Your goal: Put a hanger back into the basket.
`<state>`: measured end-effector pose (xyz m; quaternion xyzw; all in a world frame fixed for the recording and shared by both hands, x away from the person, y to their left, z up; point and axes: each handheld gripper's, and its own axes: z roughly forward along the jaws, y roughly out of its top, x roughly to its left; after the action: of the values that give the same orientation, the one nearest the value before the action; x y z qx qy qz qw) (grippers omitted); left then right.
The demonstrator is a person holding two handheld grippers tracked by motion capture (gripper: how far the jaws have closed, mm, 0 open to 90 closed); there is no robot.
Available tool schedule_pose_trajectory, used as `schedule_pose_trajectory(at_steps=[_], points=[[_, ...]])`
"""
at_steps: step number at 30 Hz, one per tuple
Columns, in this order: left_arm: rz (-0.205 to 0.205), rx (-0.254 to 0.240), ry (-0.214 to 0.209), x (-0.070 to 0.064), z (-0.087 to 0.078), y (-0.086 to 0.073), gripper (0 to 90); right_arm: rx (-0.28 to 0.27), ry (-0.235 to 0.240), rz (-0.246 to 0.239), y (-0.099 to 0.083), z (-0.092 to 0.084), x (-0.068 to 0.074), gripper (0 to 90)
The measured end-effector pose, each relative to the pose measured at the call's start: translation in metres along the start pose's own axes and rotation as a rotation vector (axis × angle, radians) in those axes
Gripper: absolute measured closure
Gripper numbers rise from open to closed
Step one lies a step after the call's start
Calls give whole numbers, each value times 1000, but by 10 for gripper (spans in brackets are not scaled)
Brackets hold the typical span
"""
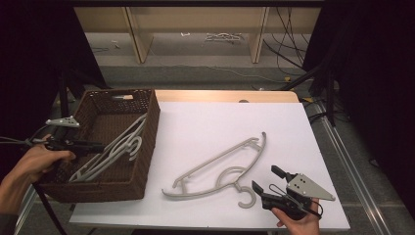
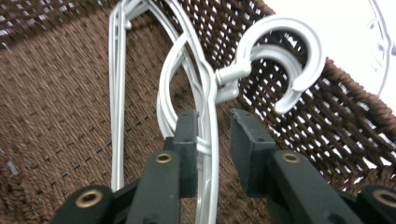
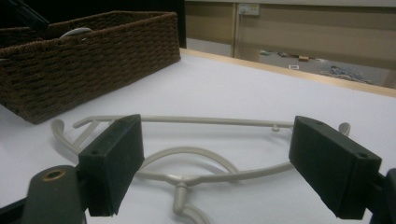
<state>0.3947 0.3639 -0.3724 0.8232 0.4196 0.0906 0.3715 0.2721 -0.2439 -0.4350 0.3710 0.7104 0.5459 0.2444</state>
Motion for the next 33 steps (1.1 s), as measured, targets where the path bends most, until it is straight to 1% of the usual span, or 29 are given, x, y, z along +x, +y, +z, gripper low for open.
schedule_pose_trajectory(at_steps=[1,2,3,4,5,6,7,10,11,12,13,14,16,17,18,19,20,22,24,25,26,27,28,29,30,31,32,33], points=[[1,-15,14,-2,-2,1,663,2,-5,-4,0,0,0,189],[-11,-45,19,-5,-4,1,632,5,-1,-1,0,0,0,189],[-16,-66,17,-7,-6,2,606,12,-9,-4,0,-1,0,189],[-39,-103,23,-11,-7,3,585,10,-10,-3,0,-1,0,189],[-27,-115,33,-14,-9,4,555,11,-10,-3,0,-1,0,189],[-41,-144,38,-18,-9,4,514,4,-9,-3,0,-1,0,189],[-48,-164,51,-22,-10,5,489,-1,-9,-5,0,0,0,189],[-66,-208,74,-33,-12,7,403,0,-9,-3,0,-1,0,189],[-71,-230,79,-40,-13,9,383,1,-9,-4,0,-1,0,188],[-70,-242,78,-43,-13,9,367,-2,-9,-5,0,-1,0,188],[-69,-269,92,-50,-14,10,358,-3,-8,-6,0,-1,0,188],[-69,-283,94,-54,-15,11,346,-3,-8,-7,0,0,0,188],[-49,-309,102,-66,-16,14,328,-3,-9,-7,0,0,0,188],[-38,-331,110,-75,-15,15,325,-3,-9,-7,0,0,0,188],[-40,-347,105,-83,-14,15,314,-4,-9,-7,0,0,0,189],[-21,-357,99,-90,-13,16,298,-3,-8,-6,0,-1,0,188],[-24,-368,93,-97,-11,16,294,-3,-9,-6,0,0,0,188],[1,-398,66,-114,-6,18,279,-3,-8,-6,0,0,0,188],[5,-420,49,-127,-2,19,271,-4,-8,-6,0,-1,0,188],[14,-443,32,-134,2,19,268,7,-8,-7,1,-1,0,188],[21,-449,17,-141,5,20,264,3,-9,-6,1,-1,0,188],[33,-455,8,-149,9,21,258,-21,3,3,0,1,1,188],[43,-461,7,-155,12,21,239,-19,3,3,0,0,1,188],[67,-457,8,-160,14,22,231,-19,3,3,0,0,1,188],[86,-463,8,-163,17,22,229,-11,5,-1,0,0,0,188],[97,-471,4,-167,21,22,224,-10,6,-1,0,-1,0,188],[97,-475,-6,-171,26,22,213,-10,6,-1,0,-1,0,188],[87,-488,-26,-174,31,21,202,-11,6,-2,0,-1,0,188]])
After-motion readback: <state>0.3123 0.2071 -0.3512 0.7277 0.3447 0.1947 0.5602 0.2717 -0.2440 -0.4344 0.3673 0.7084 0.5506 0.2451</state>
